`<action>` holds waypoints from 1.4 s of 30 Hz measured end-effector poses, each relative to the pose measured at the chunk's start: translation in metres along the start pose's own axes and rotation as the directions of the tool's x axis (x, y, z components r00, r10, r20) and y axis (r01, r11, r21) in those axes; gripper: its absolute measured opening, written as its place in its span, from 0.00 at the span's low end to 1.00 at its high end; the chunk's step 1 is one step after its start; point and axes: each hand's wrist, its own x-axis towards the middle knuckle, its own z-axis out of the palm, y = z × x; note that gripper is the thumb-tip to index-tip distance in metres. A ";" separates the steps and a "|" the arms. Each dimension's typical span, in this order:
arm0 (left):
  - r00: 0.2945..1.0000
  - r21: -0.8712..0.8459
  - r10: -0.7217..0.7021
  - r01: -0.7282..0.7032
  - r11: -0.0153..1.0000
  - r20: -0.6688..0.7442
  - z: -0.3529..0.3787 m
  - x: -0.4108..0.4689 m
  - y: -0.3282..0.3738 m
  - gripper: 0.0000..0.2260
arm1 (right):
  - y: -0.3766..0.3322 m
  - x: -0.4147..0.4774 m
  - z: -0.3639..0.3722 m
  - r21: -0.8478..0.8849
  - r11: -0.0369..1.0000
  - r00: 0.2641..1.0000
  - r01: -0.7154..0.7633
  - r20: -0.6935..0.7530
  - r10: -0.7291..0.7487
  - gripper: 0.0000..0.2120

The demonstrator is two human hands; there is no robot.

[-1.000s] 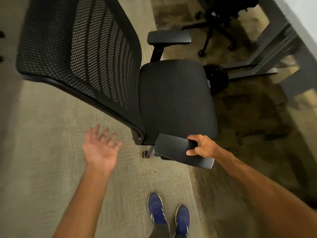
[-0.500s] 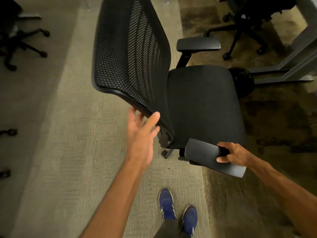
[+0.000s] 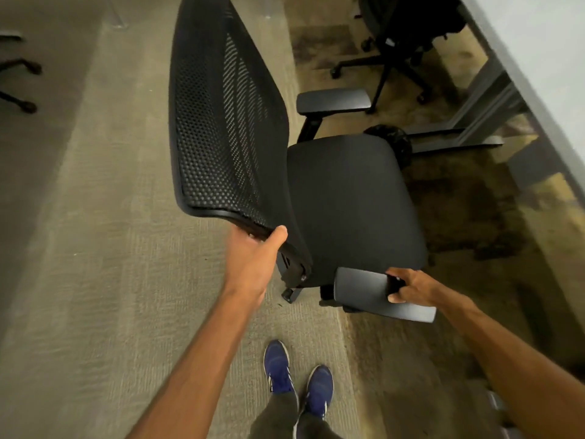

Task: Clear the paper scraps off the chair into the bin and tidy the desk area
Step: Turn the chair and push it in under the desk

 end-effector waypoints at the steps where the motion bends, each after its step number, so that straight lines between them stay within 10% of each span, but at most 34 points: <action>1: 1.000 0.027 0.012 -0.012 1.000 0.007 0.004 -0.004 -0.003 0.14 | 0.003 -0.007 0.000 -0.019 1.000 1.000 0.000 -0.027 -0.001 0.35; 10: 0.994 0.099 0.034 -0.044 0.994 0.100 0.030 -0.056 -0.009 0.13 | -0.102 -0.142 -0.040 0.191 0.834 0.766 0.518 -0.537 -0.353 0.22; 15: 0.950 0.080 -0.053 0.029 0.996 0.308 0.019 -0.068 0.007 0.14 | -0.205 -0.226 -0.050 0.276 0.691 0.688 0.668 -0.584 -0.431 0.27; 22: 0.764 0.039 -0.001 -0.032 0.999 0.645 -0.058 -0.029 0.038 0.23 | -0.304 -0.251 -0.032 0.195 0.906 0.794 0.377 -0.572 -0.207 0.41; 31: 0.792 -0.053 -0.149 0.223 0.973 0.592 -0.107 0.095 0.113 0.11 | -0.347 -0.241 -0.011 0.285 0.954 0.763 0.087 -0.635 0.120 0.35; 42: 0.710 0.064 -0.155 0.154 0.986 0.687 -0.069 0.188 0.191 0.38 | -0.344 -0.235 -0.004 0.325 0.944 0.691 -0.049 -0.672 0.267 0.40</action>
